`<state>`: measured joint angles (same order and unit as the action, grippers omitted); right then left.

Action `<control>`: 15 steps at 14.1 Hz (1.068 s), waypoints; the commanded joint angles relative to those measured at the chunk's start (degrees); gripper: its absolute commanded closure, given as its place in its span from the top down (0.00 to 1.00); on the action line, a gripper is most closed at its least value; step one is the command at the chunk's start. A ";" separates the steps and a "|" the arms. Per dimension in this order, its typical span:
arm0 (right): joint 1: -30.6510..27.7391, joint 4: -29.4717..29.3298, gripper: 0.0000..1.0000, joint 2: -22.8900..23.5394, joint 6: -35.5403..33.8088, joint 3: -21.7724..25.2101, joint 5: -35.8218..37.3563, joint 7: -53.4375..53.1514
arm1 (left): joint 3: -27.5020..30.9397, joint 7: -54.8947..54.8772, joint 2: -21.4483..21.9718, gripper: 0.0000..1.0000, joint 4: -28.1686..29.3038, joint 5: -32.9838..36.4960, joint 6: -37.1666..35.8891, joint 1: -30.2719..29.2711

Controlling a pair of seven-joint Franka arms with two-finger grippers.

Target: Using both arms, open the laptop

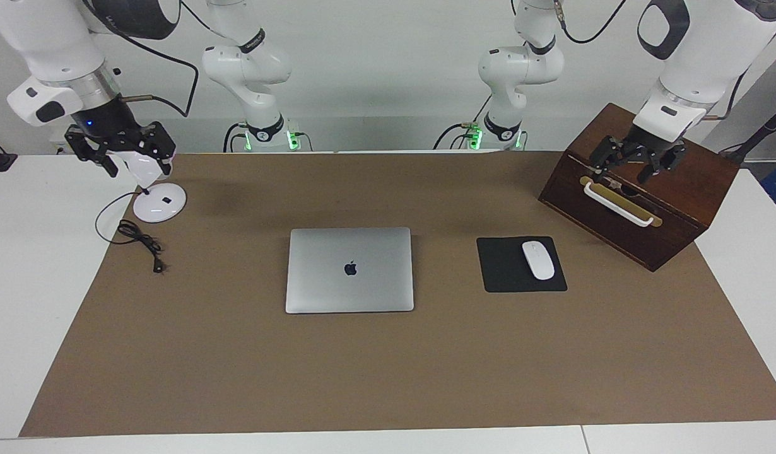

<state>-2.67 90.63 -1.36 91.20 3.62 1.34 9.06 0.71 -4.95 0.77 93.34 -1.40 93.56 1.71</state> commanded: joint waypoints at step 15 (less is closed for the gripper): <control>1.61 -1.86 1.00 4.96 23.73 -2.83 -3.36 -0.54 | -0.62 -0.06 -0.07 1.00 -0.26 0.78 0.66 -1.63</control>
<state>-1.68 89.83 2.04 111.89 0.79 -0.29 9.06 0.68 -4.92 0.77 93.34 -1.38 93.59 0.68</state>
